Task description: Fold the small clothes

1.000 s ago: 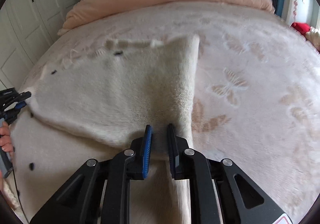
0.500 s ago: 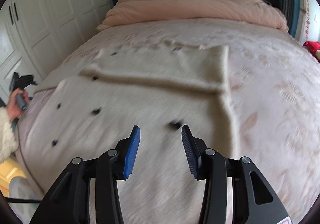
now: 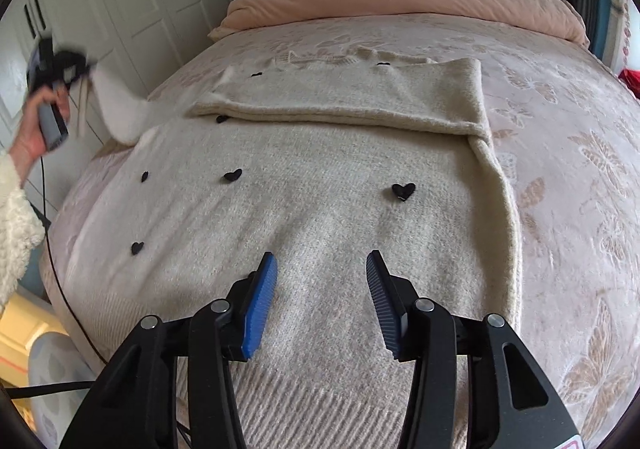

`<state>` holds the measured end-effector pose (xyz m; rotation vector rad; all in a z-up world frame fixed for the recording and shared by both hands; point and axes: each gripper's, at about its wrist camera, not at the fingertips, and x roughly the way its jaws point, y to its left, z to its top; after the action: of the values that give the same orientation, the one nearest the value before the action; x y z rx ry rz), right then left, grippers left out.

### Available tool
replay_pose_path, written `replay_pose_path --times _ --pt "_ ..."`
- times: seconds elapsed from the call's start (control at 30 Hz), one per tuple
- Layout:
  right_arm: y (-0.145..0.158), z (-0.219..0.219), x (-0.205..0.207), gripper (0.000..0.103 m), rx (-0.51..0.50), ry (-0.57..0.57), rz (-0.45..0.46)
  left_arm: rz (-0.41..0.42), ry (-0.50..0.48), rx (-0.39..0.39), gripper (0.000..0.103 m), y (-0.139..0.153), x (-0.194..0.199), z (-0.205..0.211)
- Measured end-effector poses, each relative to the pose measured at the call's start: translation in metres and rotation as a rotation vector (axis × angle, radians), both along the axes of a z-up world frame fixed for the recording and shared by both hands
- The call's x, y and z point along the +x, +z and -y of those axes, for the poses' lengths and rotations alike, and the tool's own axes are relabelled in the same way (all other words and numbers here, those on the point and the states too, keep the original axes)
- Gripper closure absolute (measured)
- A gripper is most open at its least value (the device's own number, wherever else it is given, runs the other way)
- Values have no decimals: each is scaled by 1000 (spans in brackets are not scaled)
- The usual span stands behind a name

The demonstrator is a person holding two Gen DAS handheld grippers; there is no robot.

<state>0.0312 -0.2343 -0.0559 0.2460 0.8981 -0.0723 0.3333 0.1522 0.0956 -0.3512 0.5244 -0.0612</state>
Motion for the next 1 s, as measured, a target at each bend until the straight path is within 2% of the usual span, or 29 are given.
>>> replay_pose_path --times 0.1,0.2,0.23,0.27,0.3,0.33,0.43,0.6,0.7,0.8,0.9,1.0 --pt "2 6 -6 57 3 -11 10 26 -239 -34 95 23 -36 97" --pt "3 16 -14 52 -20 -25 15 -61 -412 -96 90 0 -58 169" --pt "2 20 -15 51 -22 -31 13 -118 -462 -108 75 -22 -67 196" --pt "1 27 -17 50 -16 -36 4 -161 -481 -115 65 -39 -70 210" --pt "-1 32 -17 50 -12 -44 -5 -202 -481 -124 49 -57 -75 218" --pt "-2 39 -17 49 -8 -55 -10 -236 -464 -138 48 -75 -80 222" --pt "0 50 -9 49 3 -61 -12 -322 -377 -238 48 -123 -94 196" --pt "10 48 50 47 41 -10 21 -287 -212 -281 37 -136 -86 135" --pt "17 17 107 42 -99 49 33 -309 -102 -375 34 -151 -74 89" --pt "18 -23 156 36 -260 148 54 -383 -35 -480 35 -172 -53 60" --pt "11 -58 201 35 -383 234 59 -382 -53 -492 39 -172 -41 55" --pt "-2 -84 237 35 -447 285 37 -386 -60 -488 50 -177 -35 58"
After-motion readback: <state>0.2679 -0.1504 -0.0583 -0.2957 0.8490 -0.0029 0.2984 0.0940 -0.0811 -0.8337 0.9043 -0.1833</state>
